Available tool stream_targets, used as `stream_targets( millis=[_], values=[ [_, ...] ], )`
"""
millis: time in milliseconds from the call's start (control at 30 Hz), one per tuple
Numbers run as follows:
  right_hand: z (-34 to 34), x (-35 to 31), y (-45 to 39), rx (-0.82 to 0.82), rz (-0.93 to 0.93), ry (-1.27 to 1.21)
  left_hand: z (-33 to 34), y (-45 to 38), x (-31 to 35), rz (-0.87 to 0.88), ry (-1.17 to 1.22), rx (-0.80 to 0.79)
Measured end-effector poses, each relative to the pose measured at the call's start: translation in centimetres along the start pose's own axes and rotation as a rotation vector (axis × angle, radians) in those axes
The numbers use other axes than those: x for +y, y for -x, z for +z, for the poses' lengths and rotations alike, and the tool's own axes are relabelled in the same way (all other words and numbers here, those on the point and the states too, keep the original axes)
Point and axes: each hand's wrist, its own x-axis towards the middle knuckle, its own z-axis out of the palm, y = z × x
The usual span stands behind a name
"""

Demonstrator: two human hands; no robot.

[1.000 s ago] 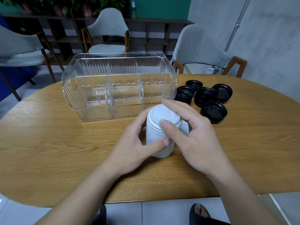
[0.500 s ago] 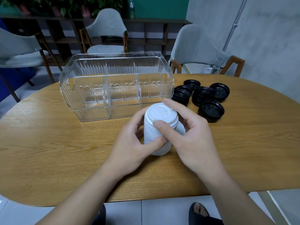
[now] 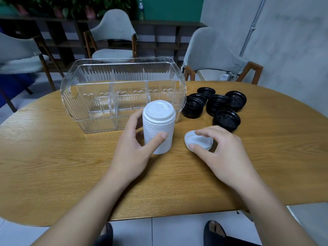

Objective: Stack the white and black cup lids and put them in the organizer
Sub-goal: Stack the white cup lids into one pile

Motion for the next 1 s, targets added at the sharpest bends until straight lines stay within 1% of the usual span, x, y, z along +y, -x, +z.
stream_targets(
  millis=[167,300,367,467,533,667,867,1000],
  values=[
    [0.4,0.6,0.2,-0.046,-0.059,0.154,0.2,0.2,-0.2,-0.002,0.009,0.016],
    [1.1,1.2,-0.1,-0.038,-0.093,0.220,0.0,0.4,0.0,0.044,-0.082,0.062],
    [1.2,1.4,-0.2,-0.050,-0.096,0.224,-0.2,0.5,0.1,0.068,-0.125,0.058],
    [1.2,1.2,-0.2,-0.045,-0.113,0.204,-0.3,0.7,0.2,0.070,-0.138,0.015],
    [1.3,1.0,-0.1,-0.026,-0.118,0.199,-0.2,0.8,0.3,0.066,-0.147,0.017],
    [1.4,0.5,-0.2,0.007,-0.092,0.165,-0.2,0.8,0.5,0.066,-0.161,0.033],
    [0.9,0.3,0.0,0.002,0.019,-0.003,-0.3,1.0,0.2,0.052,-0.179,0.028],
    [0.5,0.0,0.0,0.030,0.002,-0.024,-0.2,1.0,0.0,0.072,-0.179,0.037]
  ],
)
